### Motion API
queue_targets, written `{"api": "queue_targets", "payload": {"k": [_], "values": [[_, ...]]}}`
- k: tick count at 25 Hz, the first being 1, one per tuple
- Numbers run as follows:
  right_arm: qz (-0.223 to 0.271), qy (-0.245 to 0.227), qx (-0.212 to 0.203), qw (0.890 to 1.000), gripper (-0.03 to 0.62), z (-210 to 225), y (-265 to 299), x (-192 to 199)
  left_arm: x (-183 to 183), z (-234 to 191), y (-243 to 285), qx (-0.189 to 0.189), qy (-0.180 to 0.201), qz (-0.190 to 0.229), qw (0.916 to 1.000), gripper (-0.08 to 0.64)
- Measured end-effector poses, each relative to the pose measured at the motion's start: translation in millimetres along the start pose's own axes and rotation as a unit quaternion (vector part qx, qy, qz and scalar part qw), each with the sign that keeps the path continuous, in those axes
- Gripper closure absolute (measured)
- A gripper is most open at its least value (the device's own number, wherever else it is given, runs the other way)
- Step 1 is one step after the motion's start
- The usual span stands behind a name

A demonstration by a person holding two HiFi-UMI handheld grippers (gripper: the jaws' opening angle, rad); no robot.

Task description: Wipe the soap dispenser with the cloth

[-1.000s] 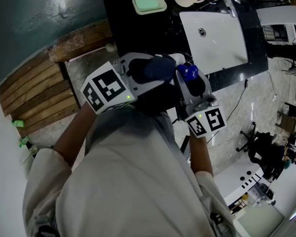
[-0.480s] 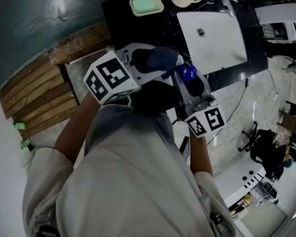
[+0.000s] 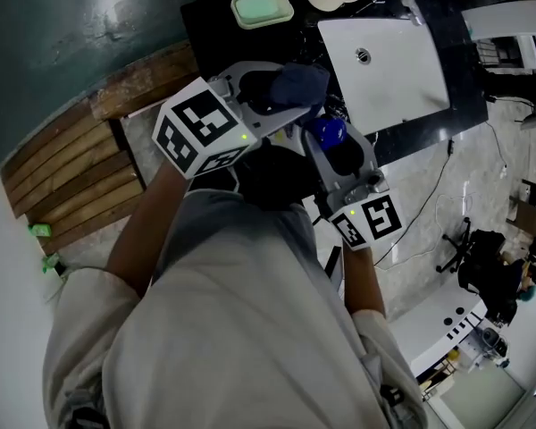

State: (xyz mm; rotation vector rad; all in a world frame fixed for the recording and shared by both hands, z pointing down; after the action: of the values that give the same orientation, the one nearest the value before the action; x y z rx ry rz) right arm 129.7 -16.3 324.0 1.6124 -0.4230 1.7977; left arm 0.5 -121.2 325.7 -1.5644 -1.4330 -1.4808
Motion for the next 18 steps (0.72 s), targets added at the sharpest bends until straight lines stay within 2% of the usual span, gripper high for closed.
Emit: {"api": "queue_targets", "payload": {"k": [5, 12, 18], "values": [[0.001, 0.001, -0.002, 1.000, 0.454, 1, 2, 0, -4, 4, 5, 0.004, 0.010, -0.001, 0.9999, 0.380], [0.006, 0.003, -0.003, 1.000, 0.454, 0, 1, 1, 5, 2, 2, -0.002, -0.026, 0.028, 0.9993, 0.380], [0.004, 0.004, -0.007, 1.000, 0.454, 1, 2, 1, 10, -3, 1, -0.009, -0.052, 0.036, 0.9980, 0.379]]}}
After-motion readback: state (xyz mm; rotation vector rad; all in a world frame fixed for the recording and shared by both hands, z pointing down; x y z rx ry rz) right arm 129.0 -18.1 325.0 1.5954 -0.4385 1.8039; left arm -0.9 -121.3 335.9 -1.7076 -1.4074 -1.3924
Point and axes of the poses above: the fingertips, and each gripper's own axes: y forward along the fingers, z to its right, x out of its underside, the point moved 8 cm from there along -y, backward along the fingers, and after that the axes turned 9 degrees about -x, right-handed, at the moved point
